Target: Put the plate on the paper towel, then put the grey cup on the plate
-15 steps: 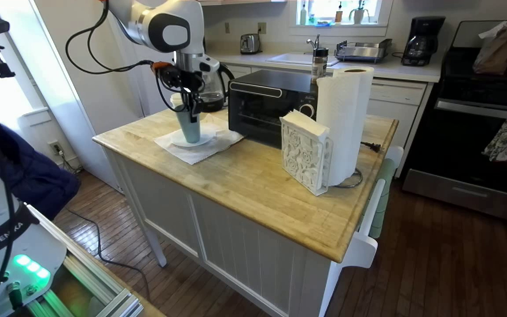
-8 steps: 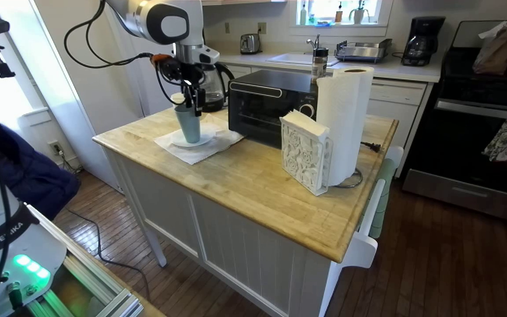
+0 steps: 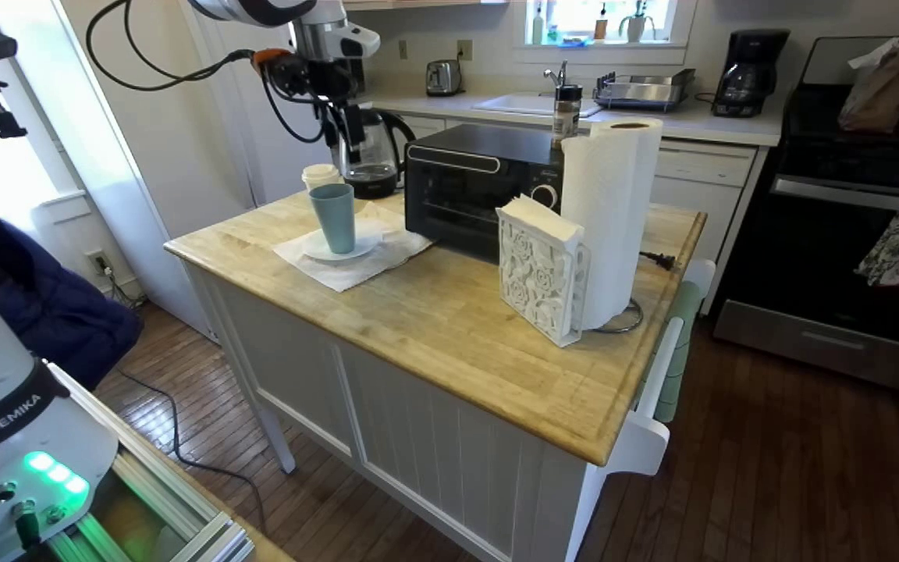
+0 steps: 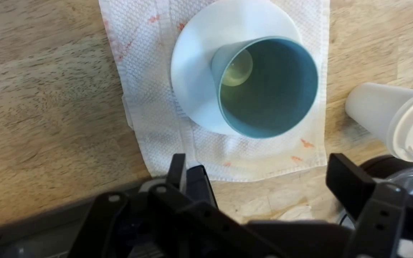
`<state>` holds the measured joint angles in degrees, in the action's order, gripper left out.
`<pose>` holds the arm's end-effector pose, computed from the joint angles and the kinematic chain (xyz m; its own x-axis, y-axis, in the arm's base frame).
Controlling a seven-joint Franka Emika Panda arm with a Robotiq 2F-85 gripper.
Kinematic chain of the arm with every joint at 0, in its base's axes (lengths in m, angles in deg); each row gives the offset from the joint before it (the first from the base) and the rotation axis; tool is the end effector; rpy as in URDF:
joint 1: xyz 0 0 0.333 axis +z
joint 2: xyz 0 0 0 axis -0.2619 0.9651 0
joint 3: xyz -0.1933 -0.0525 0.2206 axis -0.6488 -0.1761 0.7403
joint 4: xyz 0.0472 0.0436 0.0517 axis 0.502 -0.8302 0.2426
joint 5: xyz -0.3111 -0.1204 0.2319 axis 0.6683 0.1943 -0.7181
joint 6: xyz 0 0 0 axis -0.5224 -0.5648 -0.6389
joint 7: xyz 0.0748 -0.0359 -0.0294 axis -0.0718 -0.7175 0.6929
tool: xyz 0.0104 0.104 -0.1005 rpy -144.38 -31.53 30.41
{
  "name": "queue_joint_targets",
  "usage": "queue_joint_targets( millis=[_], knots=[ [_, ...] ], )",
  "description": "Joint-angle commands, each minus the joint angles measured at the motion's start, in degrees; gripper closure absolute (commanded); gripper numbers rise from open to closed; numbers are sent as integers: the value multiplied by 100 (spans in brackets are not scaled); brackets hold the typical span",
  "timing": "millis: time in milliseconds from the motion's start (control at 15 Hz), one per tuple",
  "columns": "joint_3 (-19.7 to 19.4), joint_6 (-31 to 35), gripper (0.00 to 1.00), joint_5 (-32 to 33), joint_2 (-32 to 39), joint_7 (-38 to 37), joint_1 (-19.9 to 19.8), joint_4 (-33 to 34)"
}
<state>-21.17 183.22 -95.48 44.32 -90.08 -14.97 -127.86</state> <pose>0.5663 0.0071 0.3180 0.9226 -0.3714 0.1043 -0.3545 -0.9229 -0.1502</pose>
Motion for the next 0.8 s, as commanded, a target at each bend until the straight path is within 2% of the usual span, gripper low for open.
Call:
queue_joint_targets(
  millis=[0,333,400,733],
  knots=[
    [28,-118,0,634,-586,-555,45,-247],
    [187,-165,0,1202,-930,-766,5,-331],
    [148,-161,0,922,-707,-590,-10,-150],
    [187,-164,0,1045,-798,-616,-13,-213]
  ],
)
